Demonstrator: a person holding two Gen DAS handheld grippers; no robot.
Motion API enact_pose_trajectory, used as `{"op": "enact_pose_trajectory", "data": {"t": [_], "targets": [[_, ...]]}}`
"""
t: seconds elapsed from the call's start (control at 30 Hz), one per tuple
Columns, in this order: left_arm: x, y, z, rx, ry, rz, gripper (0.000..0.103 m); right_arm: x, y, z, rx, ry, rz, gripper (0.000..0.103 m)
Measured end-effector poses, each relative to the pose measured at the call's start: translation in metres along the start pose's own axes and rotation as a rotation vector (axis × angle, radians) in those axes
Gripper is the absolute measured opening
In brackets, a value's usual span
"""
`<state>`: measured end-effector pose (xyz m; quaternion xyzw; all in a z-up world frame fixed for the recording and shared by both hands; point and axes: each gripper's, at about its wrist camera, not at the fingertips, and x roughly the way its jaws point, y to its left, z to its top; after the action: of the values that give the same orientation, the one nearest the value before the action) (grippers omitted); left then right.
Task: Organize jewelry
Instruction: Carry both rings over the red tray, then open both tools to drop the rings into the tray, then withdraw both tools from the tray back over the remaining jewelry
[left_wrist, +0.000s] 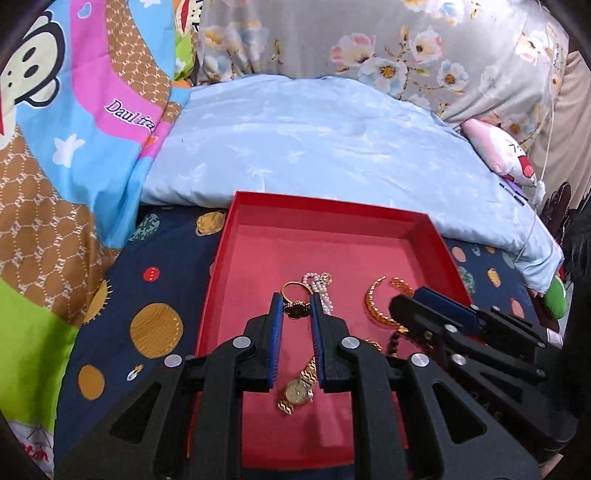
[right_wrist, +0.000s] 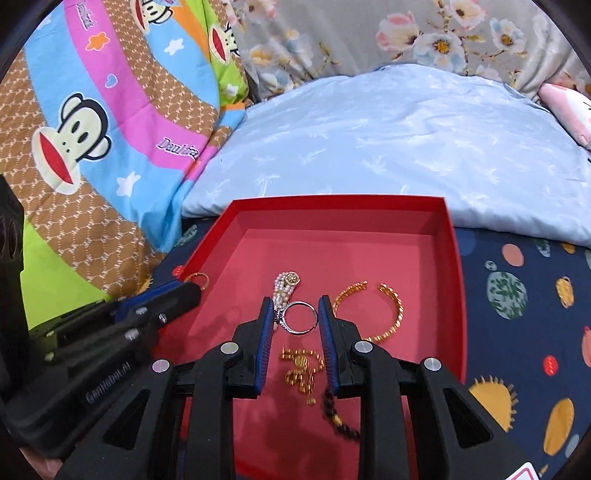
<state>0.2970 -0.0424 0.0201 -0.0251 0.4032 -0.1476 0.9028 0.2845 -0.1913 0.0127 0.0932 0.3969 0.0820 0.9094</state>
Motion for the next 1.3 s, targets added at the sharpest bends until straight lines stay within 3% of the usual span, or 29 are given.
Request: {"op": "enact_pose_trajectory", "data": {"t": [0.27, 0.4, 0.6, 0.77, 0.97, 1.3], "targets": [[0.019, 0.006, -0.003, -0.012, 0.019, 0.015, 0.017, 0.021, 0.006, 0.002, -0.03, 0.025, -0.013, 0.025], [0.012, 0.013, -0.002, -0.044, -0.005, 0.035, 0.041, 0.011, 0.003, 0.001, -0.028, -0.003, -0.028, 0.025], [-0.033, 0.016, -0.017, -0.066, -0.072, 0.037, 0.052, -0.047, -0.004, -0.025, 0.022, -0.078, 0.0, 0.034], [-0.074, 0.01, -0.061, -0.052, -0.07, 0.023, 0.053, -0.097, 0.0, -0.079, 0.032, -0.075, 0.02, 0.035], [-0.105, -0.002, -0.131, -0.038, 0.005, 0.004, 0.053, -0.135, 0.008, -0.139, 0.036, -0.033, 0.014, 0.035], [-0.142, -0.011, -0.212, -0.02, 0.091, -0.031, 0.053, -0.166, 0.018, -0.216, 0.047, 0.051, -0.011, 0.035]]}}
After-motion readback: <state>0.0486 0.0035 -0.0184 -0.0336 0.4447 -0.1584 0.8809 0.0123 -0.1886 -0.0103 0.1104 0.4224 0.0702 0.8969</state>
